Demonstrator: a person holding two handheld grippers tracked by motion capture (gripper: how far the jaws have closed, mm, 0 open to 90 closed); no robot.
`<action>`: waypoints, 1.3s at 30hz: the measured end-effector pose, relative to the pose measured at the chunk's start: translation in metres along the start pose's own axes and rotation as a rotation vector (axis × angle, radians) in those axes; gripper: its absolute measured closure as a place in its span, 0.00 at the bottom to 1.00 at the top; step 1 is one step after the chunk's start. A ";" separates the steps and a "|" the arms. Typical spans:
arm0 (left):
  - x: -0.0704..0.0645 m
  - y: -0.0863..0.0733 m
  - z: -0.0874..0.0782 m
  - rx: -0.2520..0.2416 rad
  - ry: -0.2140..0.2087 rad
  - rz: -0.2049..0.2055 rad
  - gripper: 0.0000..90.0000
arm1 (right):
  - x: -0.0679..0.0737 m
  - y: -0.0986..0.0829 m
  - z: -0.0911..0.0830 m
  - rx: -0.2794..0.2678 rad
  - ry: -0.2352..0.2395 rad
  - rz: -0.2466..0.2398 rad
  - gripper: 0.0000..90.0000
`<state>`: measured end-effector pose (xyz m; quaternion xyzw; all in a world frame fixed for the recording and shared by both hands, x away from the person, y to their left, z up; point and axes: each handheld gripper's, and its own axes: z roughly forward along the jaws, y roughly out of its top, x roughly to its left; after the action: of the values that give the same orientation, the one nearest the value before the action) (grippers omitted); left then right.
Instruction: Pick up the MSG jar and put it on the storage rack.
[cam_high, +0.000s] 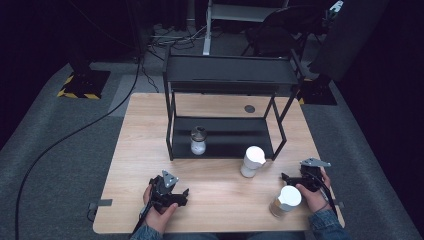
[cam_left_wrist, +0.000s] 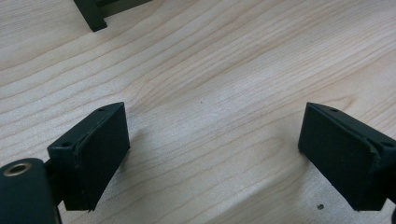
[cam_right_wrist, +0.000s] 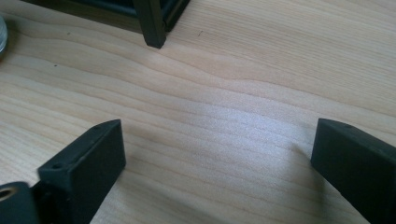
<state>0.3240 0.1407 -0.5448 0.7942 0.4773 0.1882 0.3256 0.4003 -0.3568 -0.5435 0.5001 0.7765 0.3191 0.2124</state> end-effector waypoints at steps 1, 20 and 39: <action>0.000 0.000 0.000 0.002 0.000 -0.002 0.10 | 0.001 0.001 -0.002 -0.002 -0.006 -0.003 0.04; 0.000 0.000 0.000 0.001 0.001 -0.005 0.09 | 0.011 0.039 -0.035 -0.046 0.014 -0.012 0.06; 0.000 0.000 0.000 0.002 0.002 -0.004 0.09 | 0.035 0.086 -0.069 -0.074 0.066 -0.067 0.07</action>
<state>0.3242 0.1406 -0.5448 0.7935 0.4792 0.1879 0.3248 0.3965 -0.3185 -0.4340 0.4548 0.7871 0.3565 0.2158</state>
